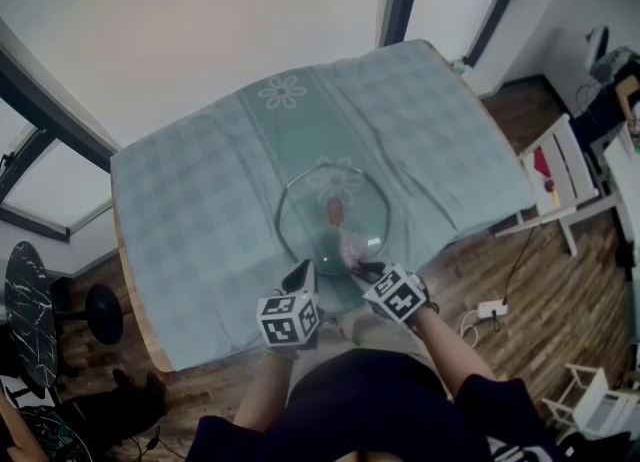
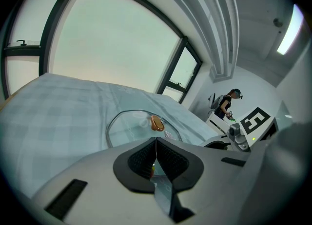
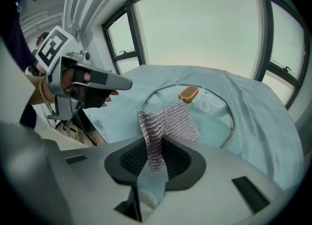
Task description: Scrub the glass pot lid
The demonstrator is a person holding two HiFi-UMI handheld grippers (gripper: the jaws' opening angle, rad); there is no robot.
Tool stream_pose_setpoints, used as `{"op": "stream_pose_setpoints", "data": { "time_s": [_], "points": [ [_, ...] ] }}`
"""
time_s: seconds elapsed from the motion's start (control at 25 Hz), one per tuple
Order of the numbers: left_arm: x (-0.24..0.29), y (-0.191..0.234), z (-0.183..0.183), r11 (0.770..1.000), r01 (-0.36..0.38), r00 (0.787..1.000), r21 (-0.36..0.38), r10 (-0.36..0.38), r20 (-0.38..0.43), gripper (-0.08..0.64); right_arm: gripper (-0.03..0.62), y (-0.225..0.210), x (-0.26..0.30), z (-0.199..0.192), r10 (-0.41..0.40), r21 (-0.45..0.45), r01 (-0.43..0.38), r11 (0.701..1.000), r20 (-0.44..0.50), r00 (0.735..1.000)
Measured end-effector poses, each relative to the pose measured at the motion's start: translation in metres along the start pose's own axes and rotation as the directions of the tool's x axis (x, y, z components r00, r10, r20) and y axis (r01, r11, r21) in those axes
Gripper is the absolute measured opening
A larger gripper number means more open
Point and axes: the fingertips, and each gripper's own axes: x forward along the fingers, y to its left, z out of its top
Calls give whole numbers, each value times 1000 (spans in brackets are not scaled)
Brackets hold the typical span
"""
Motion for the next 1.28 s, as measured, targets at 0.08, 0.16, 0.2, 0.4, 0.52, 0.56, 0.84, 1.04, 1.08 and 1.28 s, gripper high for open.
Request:
{"op": "stream_pose_setpoints", "data": {
  "time_s": [0.08,0.16,0.2,0.4,0.52,0.56,0.84,1.04,1.08,1.28],
  "points": [
    [-3,0,1,1000,0,1000,3,0,4,5,84,1,-7,3,-12,18,12,1000,26,1000],
    [-8,1,0,1000,2,1000,8,-2,7,5,84,4,-13,7,-25,41,23,999,55,998],
    [-10,1,0,1000,4,1000,11,-4,8,5,84,6,-16,9,-31,53,27,998,70,997],
    [-18,3,-4,999,13,1000,30,-13,9,5,84,16,-29,20,-63,95,49,994,146,987],
    [-23,4,-8,999,23,1000,37,-23,5,5,83,26,-37,29,-85,106,66,992,187,979],
    [-24,4,-9,999,26,1000,39,-26,2,5,83,29,-39,32,-92,107,72,992,202,975],
    [-29,1,-16,998,39,999,40,-39,-3,5,81,36,-56,43,-127,128,94,987,280,952],
    [-27,-1,-16,999,35,999,41,-35,-3,5,81,30,-62,50,-113,191,51,980,330,937],
    [-26,-1,-15,999,30,1000,39,-30,-1,5,81,28,-62,50,-109,194,44,980,335,936],
    [-18,-2,-9,1000,-1,1000,19,0,22,5,81,16,-65,51,-84,179,20,984,359,930]
  ]
}}
